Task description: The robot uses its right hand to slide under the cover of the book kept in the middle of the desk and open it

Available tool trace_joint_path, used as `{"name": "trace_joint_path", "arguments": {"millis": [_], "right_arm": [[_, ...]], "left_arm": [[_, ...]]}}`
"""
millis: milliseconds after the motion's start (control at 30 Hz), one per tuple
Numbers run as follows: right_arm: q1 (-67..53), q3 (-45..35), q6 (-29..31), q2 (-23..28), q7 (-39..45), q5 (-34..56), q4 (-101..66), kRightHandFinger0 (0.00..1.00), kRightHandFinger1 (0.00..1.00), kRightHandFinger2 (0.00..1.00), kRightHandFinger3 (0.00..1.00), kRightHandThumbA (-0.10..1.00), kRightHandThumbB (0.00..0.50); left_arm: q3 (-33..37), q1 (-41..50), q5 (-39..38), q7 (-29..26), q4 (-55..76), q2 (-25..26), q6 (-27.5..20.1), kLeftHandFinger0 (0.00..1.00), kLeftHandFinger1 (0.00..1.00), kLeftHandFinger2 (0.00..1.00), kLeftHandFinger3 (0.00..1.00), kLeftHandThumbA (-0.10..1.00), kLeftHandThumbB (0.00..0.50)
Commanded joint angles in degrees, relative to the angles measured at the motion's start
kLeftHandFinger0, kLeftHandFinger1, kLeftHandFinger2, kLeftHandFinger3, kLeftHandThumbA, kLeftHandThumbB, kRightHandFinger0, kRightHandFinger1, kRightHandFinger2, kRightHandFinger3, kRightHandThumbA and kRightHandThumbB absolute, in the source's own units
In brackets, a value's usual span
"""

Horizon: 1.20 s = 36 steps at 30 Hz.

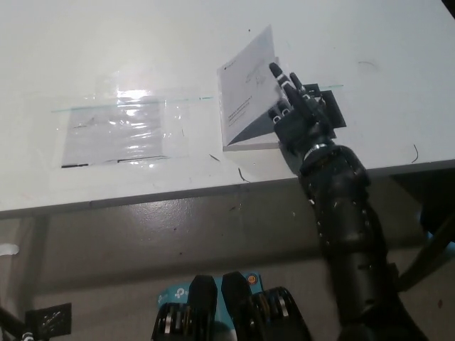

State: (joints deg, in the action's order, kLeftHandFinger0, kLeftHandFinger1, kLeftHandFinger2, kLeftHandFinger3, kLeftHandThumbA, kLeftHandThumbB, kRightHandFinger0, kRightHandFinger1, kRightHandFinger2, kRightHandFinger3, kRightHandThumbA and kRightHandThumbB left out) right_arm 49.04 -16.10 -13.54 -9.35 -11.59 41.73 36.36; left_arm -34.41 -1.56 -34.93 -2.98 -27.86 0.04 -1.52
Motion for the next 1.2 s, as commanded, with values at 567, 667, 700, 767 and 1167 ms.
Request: {"name": "trace_joint_path", "arguments": {"millis": [567,667,700,767,1167], "right_arm": [[1.0,12.1,3.9,3.5,6.6,-17.1,7.6,0.73,0.83,0.85,1.00,1.00,0.223],[1.1,12.5,4.4,3.2,7.2,-18.2,7.9,0.73,0.84,0.87,1.00,1.00,0.222],[1.9,13.2,4.7,2.9,7.8,-19.0,8.4,0.67,0.77,0.84,1.00,1.00,0.231],[2.8,14.1,5.3,2.7,8.8,-20.2,8.8,0.71,0.76,0.84,1.00,1.00,0.233],[8.9,23.3,9.1,2.6,10.6,-30.8,13.8,0.64,0.73,0.79,0.98,1.00,0.299]], "left_arm": [[1.6,-3.7,1.5,-1.8,1.2,2.8,0.9,0.82,0.69,0.69,0.76,0.92,0.233],[1.8,-3.7,1.3,-1.9,1.6,2.7,0.9,0.83,0.71,0.72,0.78,0.93,0.215],[1.6,-3.8,0.8,-2.0,1.9,2.6,1.5,0.84,0.72,0.74,0.79,0.92,0.205],[1.7,-4.0,1.1,-2.1,1.5,2.8,1.4,0.85,0.72,0.74,0.78,0.92,0.207],[2.1,-4.7,1.7,-3.5,1.7,3.0,2.2,0.82,0.70,0.69,0.73,0.87,0.246]]}}
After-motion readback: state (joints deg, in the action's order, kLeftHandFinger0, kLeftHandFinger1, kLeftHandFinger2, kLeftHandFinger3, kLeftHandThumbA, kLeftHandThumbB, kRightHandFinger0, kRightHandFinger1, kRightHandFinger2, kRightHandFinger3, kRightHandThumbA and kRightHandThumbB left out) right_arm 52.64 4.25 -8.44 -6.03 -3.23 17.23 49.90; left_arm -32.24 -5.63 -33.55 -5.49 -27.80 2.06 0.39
